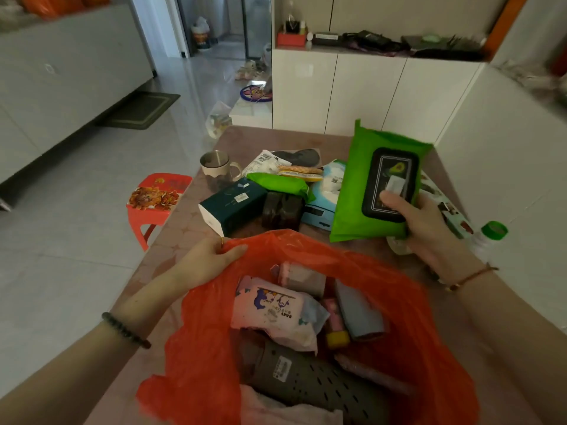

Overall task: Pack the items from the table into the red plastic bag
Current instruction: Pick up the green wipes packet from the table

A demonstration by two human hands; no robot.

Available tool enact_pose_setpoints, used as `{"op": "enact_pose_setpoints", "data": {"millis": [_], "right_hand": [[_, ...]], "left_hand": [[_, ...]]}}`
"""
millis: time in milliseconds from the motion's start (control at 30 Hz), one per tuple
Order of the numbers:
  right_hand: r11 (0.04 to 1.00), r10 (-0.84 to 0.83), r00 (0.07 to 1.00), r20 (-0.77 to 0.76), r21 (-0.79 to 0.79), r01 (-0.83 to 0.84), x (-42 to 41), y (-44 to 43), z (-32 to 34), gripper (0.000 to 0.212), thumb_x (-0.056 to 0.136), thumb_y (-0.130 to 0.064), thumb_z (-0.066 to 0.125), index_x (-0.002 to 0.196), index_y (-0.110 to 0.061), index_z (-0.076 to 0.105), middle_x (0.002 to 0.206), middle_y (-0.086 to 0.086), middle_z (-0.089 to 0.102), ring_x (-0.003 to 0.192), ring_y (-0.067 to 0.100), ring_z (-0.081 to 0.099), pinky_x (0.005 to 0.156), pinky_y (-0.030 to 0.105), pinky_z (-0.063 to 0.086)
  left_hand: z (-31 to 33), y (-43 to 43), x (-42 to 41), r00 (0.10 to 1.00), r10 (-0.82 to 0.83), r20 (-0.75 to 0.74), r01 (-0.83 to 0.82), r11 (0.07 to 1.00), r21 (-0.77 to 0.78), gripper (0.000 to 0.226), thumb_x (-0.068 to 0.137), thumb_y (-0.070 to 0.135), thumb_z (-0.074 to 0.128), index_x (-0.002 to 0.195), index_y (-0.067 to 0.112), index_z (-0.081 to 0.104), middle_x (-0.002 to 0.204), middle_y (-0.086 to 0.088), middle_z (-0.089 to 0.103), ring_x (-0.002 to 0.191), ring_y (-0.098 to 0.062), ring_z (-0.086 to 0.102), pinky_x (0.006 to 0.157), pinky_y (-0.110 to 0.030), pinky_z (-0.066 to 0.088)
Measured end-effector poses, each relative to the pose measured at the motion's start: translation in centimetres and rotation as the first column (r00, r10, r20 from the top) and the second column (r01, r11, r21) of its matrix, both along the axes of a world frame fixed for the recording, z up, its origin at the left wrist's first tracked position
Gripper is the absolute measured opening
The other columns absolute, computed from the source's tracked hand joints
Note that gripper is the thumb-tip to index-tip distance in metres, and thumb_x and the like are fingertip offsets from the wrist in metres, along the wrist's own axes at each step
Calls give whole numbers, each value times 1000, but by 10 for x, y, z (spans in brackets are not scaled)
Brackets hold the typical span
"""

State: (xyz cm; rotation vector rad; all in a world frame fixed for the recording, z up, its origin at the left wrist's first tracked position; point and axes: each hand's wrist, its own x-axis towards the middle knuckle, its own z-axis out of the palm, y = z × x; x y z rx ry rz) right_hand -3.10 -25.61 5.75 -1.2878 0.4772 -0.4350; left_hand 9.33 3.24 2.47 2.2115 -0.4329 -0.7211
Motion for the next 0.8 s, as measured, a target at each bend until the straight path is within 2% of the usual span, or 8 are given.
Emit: {"op": "enact_pose_setpoints", "data": {"millis": [100,233,367,467,600,667,733,800], "right_hand": [[947,140,988,64,-299,-115,-45,30,28,59,48,-39,86,100,-31,60,89,-17,74,82,2,70,60,15,54],[755,243,966,-89,-607,-246,-80,65,16,65,56,-15,88,107,-36,53,101,-28,66,93,-8,63,75,9,50],[722,299,924,-239,-576,-383,-95,86,-26,62,60,-19,86,108,-38,52,107,-24,63,96,-5,63,78,14,52],[766,296,920,-256,-512,-389,-101,96,-44,60,61,-17,85,107,-36,53,106,-23,64,94,-5,64,76,15,51],[823,359,917,-174,-406,-398,-109,104,-48,60,61,-15,84,111,-28,56,109,-12,67,98,5,66,77,17,52],[838,417,899,-130,-328,-436,-112,106,-46,61,62,-6,83,115,-20,56,112,-2,67,102,14,66,80,24,54],[849,468,881,-70,-242,-470,-114,106,-43,60,64,8,78,115,-15,57,111,5,68,101,20,67,78,27,54],[848,508,861,2,-174,-500,-117,105,-41,60,62,10,78,112,-20,63,108,6,70,99,21,68,77,27,55]], "left_hand": [[3,2,-5,999,-13,41,13,1000,2,33,90,38,49,100,12,67,91,-9,73,82,-22,70,86,-38,56],[8,1,-11,992,-9,130,1,998,65,37,90,42,47,102,10,62,78,2,67,72,-13,64,69,-23,52],[12,5,-24,904,-88,418,6,981,193,56,85,59,42,121,17,50,114,-8,65,98,-23,62,87,-37,52],[20,5,-47,848,-48,527,90,995,-54,68,81,68,34,130,22,43,126,-1,56,111,-8,54,95,-26,43],[28,-13,-89,992,72,99,-17,881,-472,54,89,42,45,139,28,28,133,6,45,111,2,49,82,-3,43],[28,-20,-99,978,47,-205,-157,810,-565,57,82,40,52,135,26,36,125,5,55,99,-2,59,75,-10,51],[30,-23,-100,869,-27,-494,-309,750,-585,62,61,53,59,118,28,58,112,2,66,99,-14,65,91,-32,53],[31,-25,-102,845,-15,-535,-330,773,-542,68,54,60,63,115,30,59,118,-2,62,111,-22,59,104,-43,42]]}}
